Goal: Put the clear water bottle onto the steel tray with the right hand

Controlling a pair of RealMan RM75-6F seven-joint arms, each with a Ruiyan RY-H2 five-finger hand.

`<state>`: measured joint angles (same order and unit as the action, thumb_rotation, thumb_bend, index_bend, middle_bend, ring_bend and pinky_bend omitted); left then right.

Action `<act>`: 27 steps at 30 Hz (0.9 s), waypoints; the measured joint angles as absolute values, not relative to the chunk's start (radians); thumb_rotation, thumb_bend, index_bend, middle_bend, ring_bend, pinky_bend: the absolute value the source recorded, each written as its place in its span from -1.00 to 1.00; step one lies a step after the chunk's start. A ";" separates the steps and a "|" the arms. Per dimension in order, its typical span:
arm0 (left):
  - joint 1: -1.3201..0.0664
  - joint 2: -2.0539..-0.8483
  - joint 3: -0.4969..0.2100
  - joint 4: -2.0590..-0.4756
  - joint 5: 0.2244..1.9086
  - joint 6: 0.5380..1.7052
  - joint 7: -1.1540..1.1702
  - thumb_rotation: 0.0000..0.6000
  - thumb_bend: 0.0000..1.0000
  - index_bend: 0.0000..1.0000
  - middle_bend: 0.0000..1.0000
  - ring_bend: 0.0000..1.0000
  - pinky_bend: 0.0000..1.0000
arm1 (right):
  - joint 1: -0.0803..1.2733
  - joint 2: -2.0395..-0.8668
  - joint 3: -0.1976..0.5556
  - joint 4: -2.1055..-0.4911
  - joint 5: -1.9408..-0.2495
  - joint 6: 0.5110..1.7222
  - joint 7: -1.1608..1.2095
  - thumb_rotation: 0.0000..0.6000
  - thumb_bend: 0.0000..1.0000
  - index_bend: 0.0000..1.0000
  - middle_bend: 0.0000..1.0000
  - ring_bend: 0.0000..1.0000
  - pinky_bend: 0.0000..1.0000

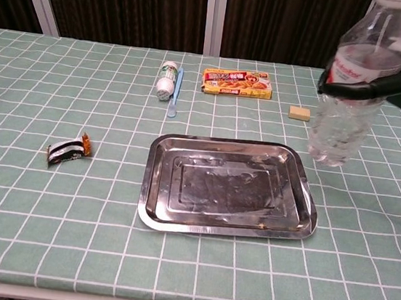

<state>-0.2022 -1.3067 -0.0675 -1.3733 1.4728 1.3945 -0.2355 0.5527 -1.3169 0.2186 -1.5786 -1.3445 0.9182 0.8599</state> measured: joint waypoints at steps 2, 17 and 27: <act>-0.203 -1.306 -0.067 -1.371 1.475 1.393 -0.239 1.00 -0.46 -0.67 -0.64 -0.83 -0.62 | 0.513 -1.273 0.219 -1.586 -1.340 0.977 0.862 1.00 -0.75 0.50 0.15 -0.28 -0.17; -0.202 -1.317 -0.067 -1.384 1.473 1.397 -0.217 1.00 -0.46 -0.67 -0.64 -0.83 -0.62 | 0.513 -1.264 0.225 -1.604 -1.349 0.957 0.834 1.00 -0.75 0.50 0.15 -0.28 -0.17; -0.188 -1.311 -0.061 -1.393 1.478 1.416 -0.212 1.00 -0.46 -0.67 -0.64 -0.83 -0.62 | 0.502 -1.256 0.214 -1.567 -1.357 0.987 0.853 1.00 -0.75 0.50 0.15 -0.28 -0.17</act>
